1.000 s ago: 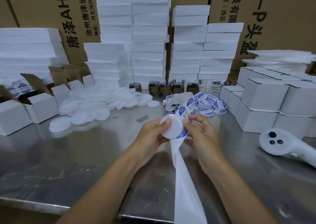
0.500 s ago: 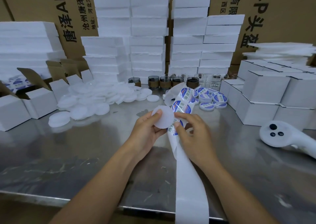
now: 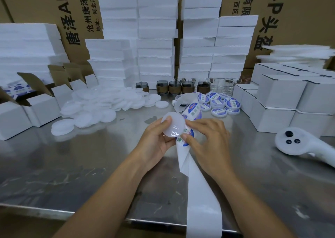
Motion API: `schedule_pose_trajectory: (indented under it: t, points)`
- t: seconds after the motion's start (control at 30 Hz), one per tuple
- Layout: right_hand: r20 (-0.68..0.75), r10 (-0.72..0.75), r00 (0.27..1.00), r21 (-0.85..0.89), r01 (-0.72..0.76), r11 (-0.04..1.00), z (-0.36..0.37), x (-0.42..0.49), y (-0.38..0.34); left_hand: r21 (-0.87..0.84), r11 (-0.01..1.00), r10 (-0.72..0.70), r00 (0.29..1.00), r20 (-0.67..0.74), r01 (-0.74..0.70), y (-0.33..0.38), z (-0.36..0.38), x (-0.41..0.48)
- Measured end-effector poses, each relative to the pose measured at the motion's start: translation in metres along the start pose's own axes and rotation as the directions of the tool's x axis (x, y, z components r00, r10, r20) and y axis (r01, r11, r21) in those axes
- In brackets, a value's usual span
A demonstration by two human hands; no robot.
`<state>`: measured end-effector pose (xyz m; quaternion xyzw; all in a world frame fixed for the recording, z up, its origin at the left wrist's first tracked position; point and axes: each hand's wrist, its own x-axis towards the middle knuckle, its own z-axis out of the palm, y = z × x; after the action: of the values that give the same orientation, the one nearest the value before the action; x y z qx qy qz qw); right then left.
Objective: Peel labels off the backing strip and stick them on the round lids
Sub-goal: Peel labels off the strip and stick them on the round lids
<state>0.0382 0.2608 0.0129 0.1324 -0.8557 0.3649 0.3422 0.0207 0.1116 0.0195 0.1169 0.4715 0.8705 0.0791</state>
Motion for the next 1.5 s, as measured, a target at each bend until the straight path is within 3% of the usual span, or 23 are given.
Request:
schedule_pose_trajectory:
  t: [0.1, 0.3, 0.63, 1.13, 1.5]
  points:
    - [-0.009, -0.021, 1.0, -0.03, 0.02, 0.999, -0.001, -0.002, -0.002, -0.001, 1.0, -0.003, 1.0, 0.008, 0.003, 0.0, 0.0, 0.0]
    - [0.012, 0.032, 0.999, 0.09, -0.033, 0.995, -0.002, -0.001, -0.003, -0.003, 1.0, -0.01, 1.0, 0.024, 0.011, 0.0, -0.001, 0.0]
    - [0.097, 0.021, 0.995, 0.141, -0.035, 0.989, 0.0, -0.002, 0.001, -0.001, 0.999, -0.042, 0.999, 0.012, 0.042, -0.001, 0.002, 0.0]
    - [-0.004, -0.022, 1.0, -0.018, 0.022, 1.0, -0.006, -0.001, -0.003, 0.1, 0.995, -0.007, 1.0, -0.018, 0.008, 0.0, 0.003, -0.001]
    - [0.03, -0.051, 0.998, 0.139, 0.046, 0.989, -0.013, -0.007, -0.005, 0.063, 0.998, -0.001, 0.996, -0.092, 0.007, 0.0, 0.004, 0.002]
